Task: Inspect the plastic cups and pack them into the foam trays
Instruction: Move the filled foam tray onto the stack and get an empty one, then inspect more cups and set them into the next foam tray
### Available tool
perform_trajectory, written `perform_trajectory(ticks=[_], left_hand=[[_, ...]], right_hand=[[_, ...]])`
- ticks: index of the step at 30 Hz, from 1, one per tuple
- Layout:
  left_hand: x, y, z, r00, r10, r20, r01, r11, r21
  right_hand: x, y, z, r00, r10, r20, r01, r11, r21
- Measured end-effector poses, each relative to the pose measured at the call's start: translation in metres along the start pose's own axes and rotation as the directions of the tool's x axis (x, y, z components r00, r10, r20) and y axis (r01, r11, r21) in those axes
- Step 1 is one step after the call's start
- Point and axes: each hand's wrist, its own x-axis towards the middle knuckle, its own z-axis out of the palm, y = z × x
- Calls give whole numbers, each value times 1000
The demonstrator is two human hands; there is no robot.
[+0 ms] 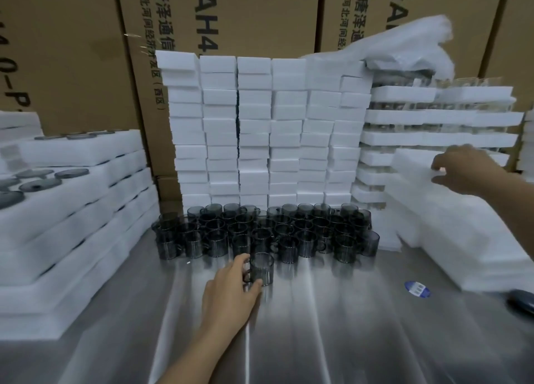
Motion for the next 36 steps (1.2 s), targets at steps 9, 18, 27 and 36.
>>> perform_trajectory(ticks=[9, 18, 27, 36], left_hand=[[6, -9, -7, 996, -85, -14, 86, 996, 21], [9, -45, -37, 976, -208, -61, 209, 978, -4], [8, -31, -51, 972, -155, -178, 76, 920, -385], [-25, -41, -40, 986, -78, 145, 138, 871, -472]], right_hand=[[-121, -171, -110, 816, -578, -2, 569, 802, 181], [-242, -296, -38, 590, -807, -29, 709, 500, 498], [-196, -188, 18, 911, -270, 311, 9, 768, 640], [-198, -223, 72, 888, -315, 334, -182, 428, 885]])
